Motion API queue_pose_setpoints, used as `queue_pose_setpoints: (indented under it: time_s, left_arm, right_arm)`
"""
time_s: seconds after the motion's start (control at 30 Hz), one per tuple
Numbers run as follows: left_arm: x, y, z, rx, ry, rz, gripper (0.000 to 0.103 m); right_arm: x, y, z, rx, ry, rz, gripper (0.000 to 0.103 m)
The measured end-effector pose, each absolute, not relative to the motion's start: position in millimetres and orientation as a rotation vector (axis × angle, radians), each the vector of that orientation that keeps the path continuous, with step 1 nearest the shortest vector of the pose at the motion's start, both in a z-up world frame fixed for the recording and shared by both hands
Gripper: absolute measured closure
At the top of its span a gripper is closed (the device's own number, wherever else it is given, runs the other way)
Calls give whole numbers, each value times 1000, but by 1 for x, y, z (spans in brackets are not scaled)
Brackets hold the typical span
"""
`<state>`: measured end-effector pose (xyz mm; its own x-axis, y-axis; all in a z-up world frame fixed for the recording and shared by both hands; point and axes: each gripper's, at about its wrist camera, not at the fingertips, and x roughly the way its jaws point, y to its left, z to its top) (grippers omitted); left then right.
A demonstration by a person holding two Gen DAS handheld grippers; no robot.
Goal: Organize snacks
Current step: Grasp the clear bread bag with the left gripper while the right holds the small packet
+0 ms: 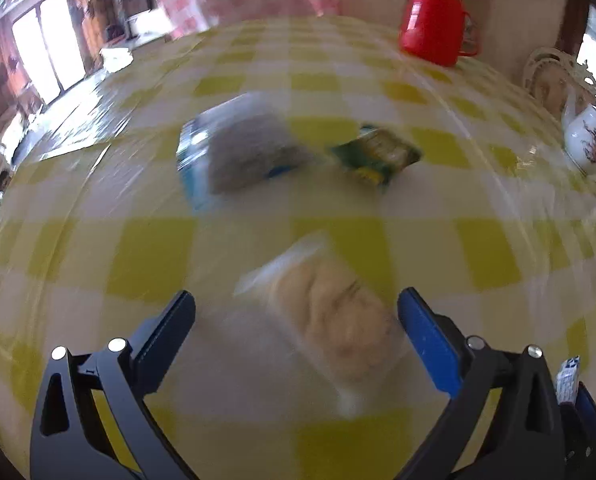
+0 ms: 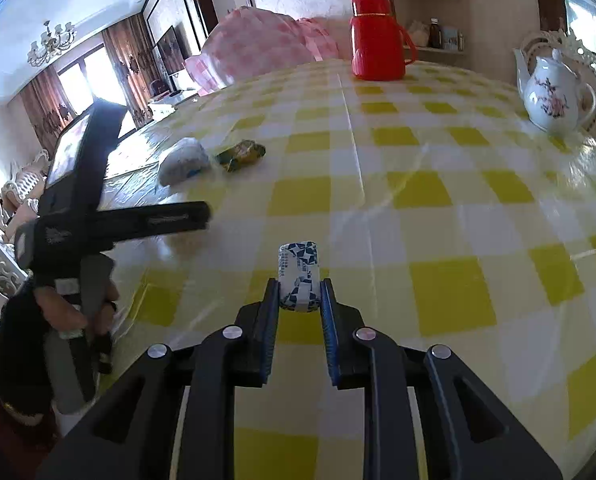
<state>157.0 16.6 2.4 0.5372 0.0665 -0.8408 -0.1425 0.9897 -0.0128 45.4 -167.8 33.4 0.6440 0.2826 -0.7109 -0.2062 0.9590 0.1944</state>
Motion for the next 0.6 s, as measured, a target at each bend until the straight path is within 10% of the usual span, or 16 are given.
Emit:
queue_pose_setpoints:
  time_s: [0.43,0.53,0.6]
  left_arm:
    - [160,33,4,-58,972,114,4]
    - [151,28,13,-29,938,95,67]
    - [145,31,18,-103,939,11,67]
  right_arm:
    - [27,-156,40,89,795,299,82]
    - [28,-158,39,87,792,278,82]
    - [29,-159,38,94,793,267,82]
